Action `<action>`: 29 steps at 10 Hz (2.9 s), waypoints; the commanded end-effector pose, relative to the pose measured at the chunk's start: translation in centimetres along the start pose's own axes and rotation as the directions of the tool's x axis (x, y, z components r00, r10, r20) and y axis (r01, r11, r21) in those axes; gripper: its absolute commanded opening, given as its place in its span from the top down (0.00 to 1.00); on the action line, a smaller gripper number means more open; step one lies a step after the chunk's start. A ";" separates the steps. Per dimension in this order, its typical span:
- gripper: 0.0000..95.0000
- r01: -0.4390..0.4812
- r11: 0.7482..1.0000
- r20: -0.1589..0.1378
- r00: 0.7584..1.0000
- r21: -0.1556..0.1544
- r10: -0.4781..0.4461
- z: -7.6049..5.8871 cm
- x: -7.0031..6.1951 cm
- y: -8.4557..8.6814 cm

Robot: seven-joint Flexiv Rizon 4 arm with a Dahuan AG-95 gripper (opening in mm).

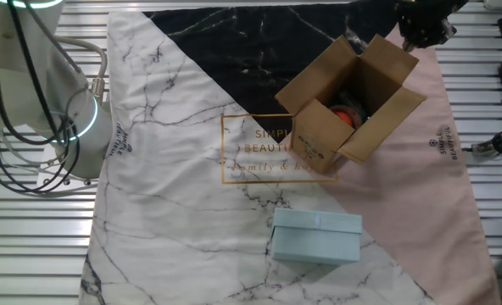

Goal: Cover the box

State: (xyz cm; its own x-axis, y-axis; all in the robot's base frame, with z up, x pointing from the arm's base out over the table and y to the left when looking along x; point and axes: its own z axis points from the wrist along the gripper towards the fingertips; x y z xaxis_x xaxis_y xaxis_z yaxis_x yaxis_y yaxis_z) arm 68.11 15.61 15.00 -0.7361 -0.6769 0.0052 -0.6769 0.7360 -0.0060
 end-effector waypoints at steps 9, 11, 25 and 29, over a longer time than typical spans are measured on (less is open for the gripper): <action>1.00 0.009 1.000 -0.030 0.999 -0.010 -0.009 -0.8 1.7 0.0; 1.00 0.011 1.000 -0.031 0.999 -0.011 -0.011 -1.0 2.1 0.0; 1.00 0.026 1.000 -0.033 0.999 -0.007 -0.026 -2.8 6.4 0.2; 1.00 0.028 1.000 -0.035 0.999 -0.004 -0.028 -2.5 7.6 0.5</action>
State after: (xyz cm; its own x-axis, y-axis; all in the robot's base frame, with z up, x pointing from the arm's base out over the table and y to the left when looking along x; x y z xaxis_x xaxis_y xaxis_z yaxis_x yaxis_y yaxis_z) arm 61.99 10.79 17.58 -0.7152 -0.6978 0.0385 -0.6984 0.7157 -0.0035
